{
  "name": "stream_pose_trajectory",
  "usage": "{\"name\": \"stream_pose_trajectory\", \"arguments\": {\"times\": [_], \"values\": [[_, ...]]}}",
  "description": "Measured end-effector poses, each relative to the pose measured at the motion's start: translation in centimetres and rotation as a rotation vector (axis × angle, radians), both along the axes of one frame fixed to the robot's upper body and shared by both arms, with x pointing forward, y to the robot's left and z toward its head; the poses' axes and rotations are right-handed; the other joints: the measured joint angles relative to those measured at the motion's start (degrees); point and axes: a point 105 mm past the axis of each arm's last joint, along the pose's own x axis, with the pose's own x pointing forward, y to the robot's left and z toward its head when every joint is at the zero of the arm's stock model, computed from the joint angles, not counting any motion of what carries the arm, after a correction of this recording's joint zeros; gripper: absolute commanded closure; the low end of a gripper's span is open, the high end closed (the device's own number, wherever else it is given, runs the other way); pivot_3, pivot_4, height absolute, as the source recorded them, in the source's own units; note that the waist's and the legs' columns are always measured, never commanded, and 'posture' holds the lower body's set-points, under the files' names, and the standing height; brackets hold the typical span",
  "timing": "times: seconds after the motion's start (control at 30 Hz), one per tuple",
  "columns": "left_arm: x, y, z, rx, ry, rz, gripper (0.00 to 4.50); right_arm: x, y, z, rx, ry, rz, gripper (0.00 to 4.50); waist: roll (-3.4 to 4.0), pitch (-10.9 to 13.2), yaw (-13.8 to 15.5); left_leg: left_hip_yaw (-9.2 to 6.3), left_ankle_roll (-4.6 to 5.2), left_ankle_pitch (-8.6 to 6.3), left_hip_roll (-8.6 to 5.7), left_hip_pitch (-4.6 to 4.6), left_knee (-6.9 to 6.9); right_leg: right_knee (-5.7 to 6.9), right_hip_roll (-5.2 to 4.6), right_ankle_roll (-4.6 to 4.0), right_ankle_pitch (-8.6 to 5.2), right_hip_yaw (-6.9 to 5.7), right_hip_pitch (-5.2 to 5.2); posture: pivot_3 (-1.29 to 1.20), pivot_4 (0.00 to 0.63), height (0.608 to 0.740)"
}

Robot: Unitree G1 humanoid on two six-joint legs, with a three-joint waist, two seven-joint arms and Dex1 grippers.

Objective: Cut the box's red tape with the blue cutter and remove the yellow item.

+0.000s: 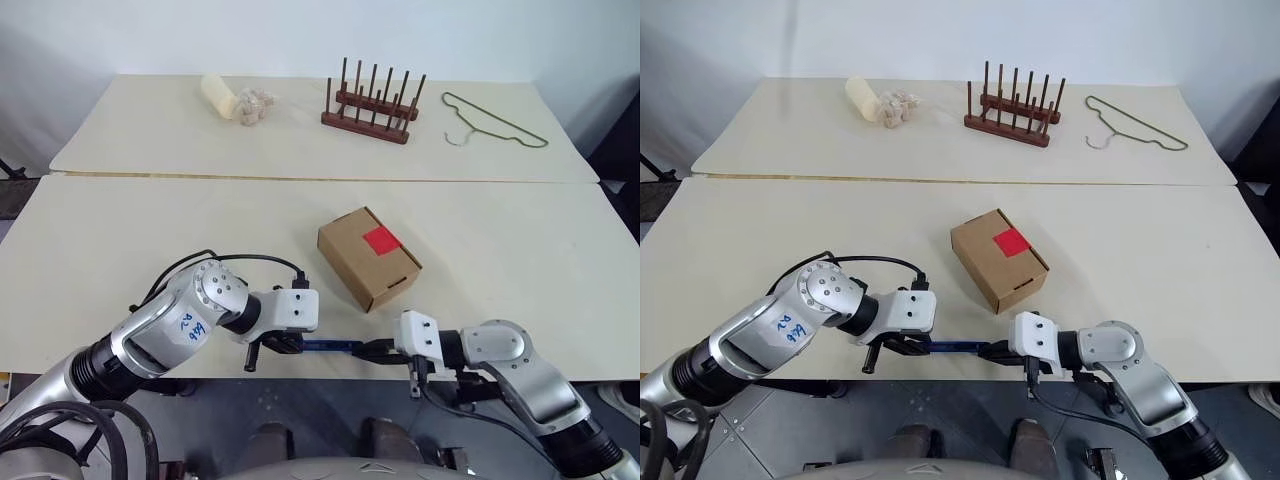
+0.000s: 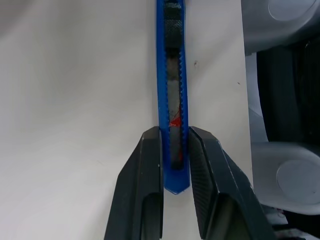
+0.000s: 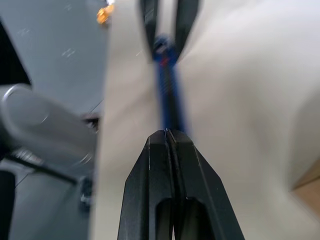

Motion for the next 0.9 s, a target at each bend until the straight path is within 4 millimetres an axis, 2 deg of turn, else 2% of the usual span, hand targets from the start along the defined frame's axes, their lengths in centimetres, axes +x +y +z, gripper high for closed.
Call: {"name": "stream_pose_trajectory", "arguments": {"times": [0.13, 0.2, 0.37, 0.9], "values": [[-0.1, -0.1, 0.1, 0.008, 0.0, 0.0, 4.09, -0.5, 1.7, 3.3, 0.114, 0.008, 0.076, 4.45, 0.0, 0.0, 0.04, -0.06, -0.01, 0.0, 0.01, -0.02, 0.0, 0.05, 0.0, -0.01, 0.0, -0.03, -0.02, 0.0, 0.15, 0.74], [0.0, -0.2, 0.1, 0.008, -0.005, 0.001, 4.09, -0.7, 1.9, 3.7, 0.106, 0.005, 0.082, 4.45, -0.01, 0.0, 0.11, -0.05, 0.0, 0.0, -0.01, -0.03, 0.0, 0.03, 0.0, -0.01, 0.0, -0.02, -0.01, 0.0, 0.15, 0.74], [0.0, -0.2, 0.1, 0.015, -0.001, 0.008, 4.09, -0.2, 1.5, 3.1, 0.058, 0.022, 0.027, 4.45, 0.0, 0.0, 0.05, -0.04, 0.0, 0.0, -0.01, -0.02, 0.0, 0.07, 0.0, -0.01, 0.0, -0.01, -0.02, 0.0, 0.15, 0.74], [-0.1, -0.2, 0.1, 0.015, -0.008, 0.014, 4.09, 0.8, 0.1, -0.1, -0.087, -0.005, 0.065, 4.45, 0.0, 0.0, 0.07, -0.03, 0.0, 0.0, -0.01, -0.02, 0.0, 0.06, 0.0, -0.01, 0.0, -0.01, -0.02, 0.0, 0.15, 0.74]]}}
